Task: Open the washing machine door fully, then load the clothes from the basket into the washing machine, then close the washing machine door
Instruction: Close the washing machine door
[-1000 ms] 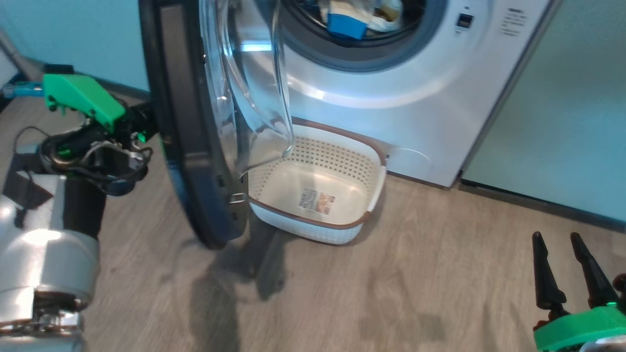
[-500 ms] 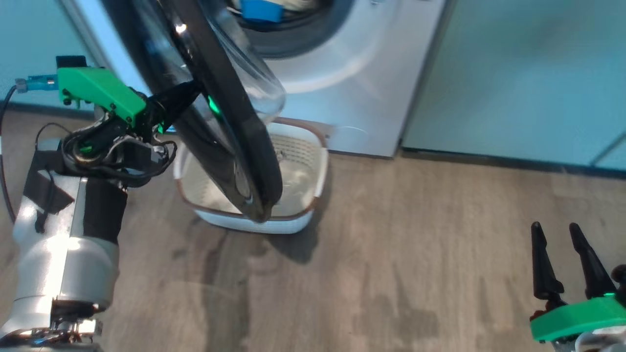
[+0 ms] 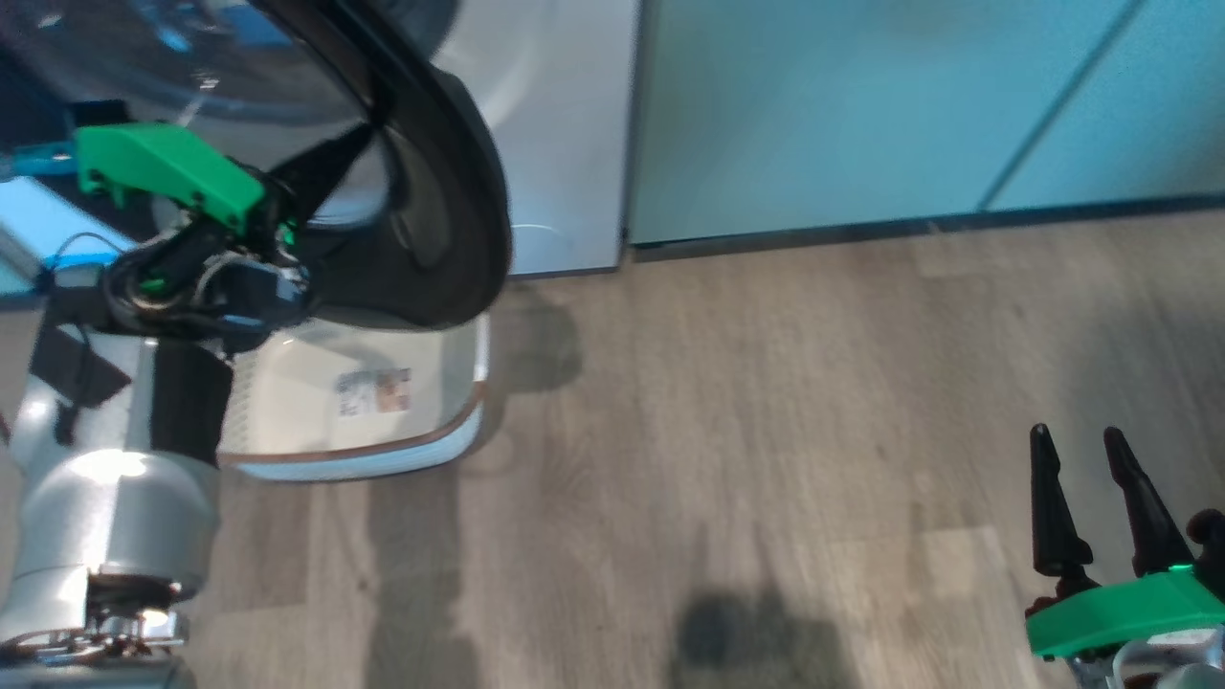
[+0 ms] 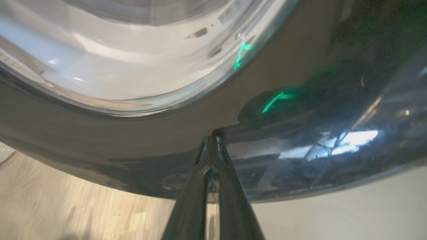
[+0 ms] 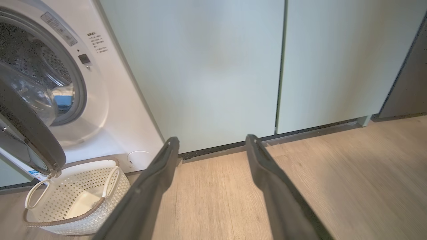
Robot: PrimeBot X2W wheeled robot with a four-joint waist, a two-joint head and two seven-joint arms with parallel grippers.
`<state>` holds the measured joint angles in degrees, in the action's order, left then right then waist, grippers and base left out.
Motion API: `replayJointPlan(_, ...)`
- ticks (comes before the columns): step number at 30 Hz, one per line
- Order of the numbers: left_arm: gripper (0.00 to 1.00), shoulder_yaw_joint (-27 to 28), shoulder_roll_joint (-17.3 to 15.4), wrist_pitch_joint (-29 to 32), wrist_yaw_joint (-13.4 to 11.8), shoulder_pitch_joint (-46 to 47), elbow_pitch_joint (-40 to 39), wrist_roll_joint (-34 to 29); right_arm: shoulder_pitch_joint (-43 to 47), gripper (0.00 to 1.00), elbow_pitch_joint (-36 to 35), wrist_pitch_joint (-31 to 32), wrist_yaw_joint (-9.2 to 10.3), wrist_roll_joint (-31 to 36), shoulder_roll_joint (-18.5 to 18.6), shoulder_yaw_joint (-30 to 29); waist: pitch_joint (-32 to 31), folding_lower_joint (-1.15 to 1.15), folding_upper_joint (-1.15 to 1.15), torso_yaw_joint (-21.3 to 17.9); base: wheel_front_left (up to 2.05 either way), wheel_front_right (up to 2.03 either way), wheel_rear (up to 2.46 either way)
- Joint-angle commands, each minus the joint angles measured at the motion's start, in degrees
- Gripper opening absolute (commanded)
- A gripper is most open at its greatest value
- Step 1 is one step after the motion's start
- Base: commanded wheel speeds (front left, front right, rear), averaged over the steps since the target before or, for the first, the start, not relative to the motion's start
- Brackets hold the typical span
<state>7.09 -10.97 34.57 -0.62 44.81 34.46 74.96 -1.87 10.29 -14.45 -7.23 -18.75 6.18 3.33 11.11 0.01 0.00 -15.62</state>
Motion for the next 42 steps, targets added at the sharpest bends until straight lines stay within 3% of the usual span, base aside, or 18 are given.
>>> replayJointPlan(1,0.00,2.2,-3.4,-0.9,1.0,3.1,-1.1,-0.3,-1.7,1.00,-1.7,-0.5,-0.25,-0.4,0.1,0.7,0.6,-0.01,0.00,-2.9,0.00,0.00,0.00)
replayJointPlan(8,0.00,3.6,-4.2,-3.1,3.5,4.3,2.8,-0.1,-0.7,1.00,-1.9,-0.5,-0.25,-0.3,0.0,0.2,-0.1,-0.01,0.00,-4.0,0.00,0.00,0.00)
replayJointPlan(20,0.00,1.9,-4.1,-6.8,6.8,3.4,5.9,-2.6,-0.9,1.00,-2.5,-0.5,-0.25,0.0,1.1,-0.1,-1.8,-0.01,0.00,1.8,0.00,0.00,0.00)
replayJointPlan(22,0.42,1.4,-4.4,-8.4,7.3,2.7,5.8,-3.6,-1.1,1.00,-2.7,-0.5,-0.25,0.0,1.3,-0.2,-2.0,-0.01,0.00,3.1,0.00,0.00,0.00)
replayJointPlan(24,0.97,0.6,-4.7,-10.2,7.7,1.6,5.4,-4.9,-1.2,1.00,-2.7,-0.5,-0.25,0.0,1.5,-0.3,-2.4,-0.01,0.00,4.4,0.00,0.00,0.00)
replayJointPlan(36,1.00,-7.5,-7.5,-22.9,8.1,-9.2,-4.6,-8.6,-1.1,1.00,-2.7,-0.5,-0.25,0.2,1.9,-1.5,-4.3,-0.01,0.00,10.7,0.00,0.00,0.00)
replayJointPlan(42,1.00,-13.2,-11.0,-32.8,8.1,-15.8,-8.2,-10.9,-0.3,1.00,-2.7,-0.5,-0.25,0.4,1.6,-2.1,-5.6,-0.01,0.00,12.7,0.00,0.00,0.00)
